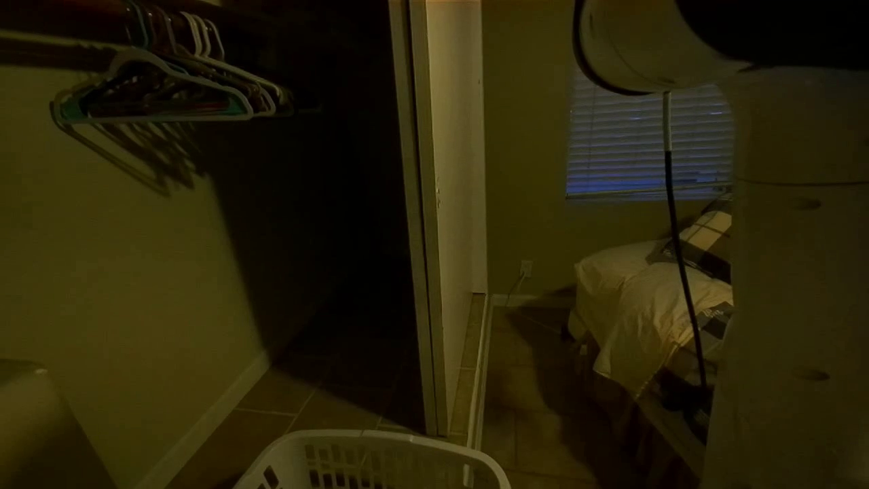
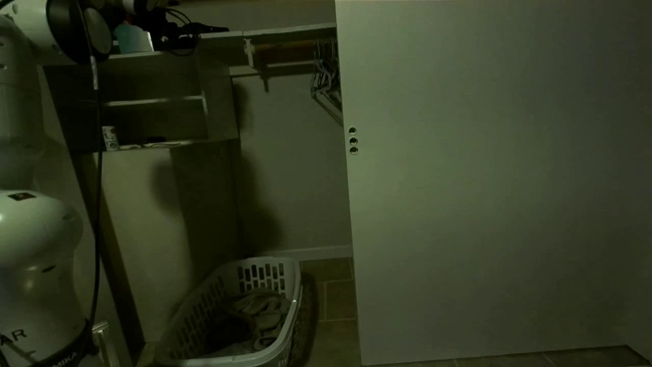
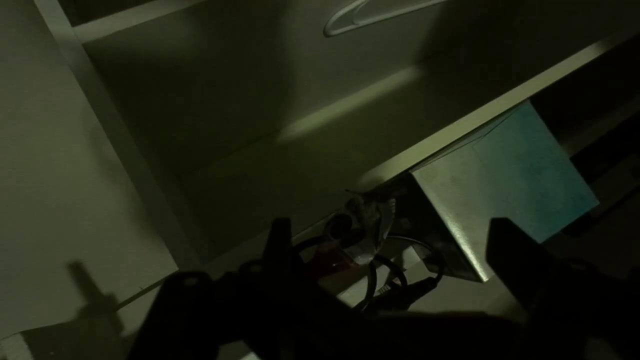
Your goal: Take the black object off of the first shelf and put it on the second shelf
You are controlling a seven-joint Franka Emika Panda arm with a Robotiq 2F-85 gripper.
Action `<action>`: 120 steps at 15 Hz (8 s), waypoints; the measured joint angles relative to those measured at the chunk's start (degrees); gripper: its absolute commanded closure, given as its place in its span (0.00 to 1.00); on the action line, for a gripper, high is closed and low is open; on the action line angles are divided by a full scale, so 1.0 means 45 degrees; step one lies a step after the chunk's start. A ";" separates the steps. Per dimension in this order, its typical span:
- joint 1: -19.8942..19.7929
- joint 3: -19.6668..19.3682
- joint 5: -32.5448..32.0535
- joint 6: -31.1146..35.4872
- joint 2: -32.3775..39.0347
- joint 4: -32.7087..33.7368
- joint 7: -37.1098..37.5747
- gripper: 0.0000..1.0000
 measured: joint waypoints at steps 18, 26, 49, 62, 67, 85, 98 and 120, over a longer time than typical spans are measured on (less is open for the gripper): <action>0.1393 -0.0028 -0.1551 0.2025 0.2193 0.1783 0.0121 0.24; 0.1998 -0.0092 -0.1771 0.2024 0.3103 0.3195 0.0122 0.45; 0.2180 -0.0321 -0.1787 0.1769 0.3500 0.3487 0.0356 0.98; 0.2000 0.0535 -0.1446 0.1064 0.3307 0.3599 -0.0938 1.00; 0.1602 0.0651 -0.1365 0.0011 0.2721 0.3069 -0.0944 1.00; -0.0519 0.0508 0.0140 -0.1399 -0.0112 -0.1662 -0.0107 1.00; -0.0422 0.0288 -0.0660 0.3041 0.0695 -0.3289 0.0033 1.00; 0.1886 -0.1414 -0.2229 0.3034 0.3284 -0.0634 0.2292 0.74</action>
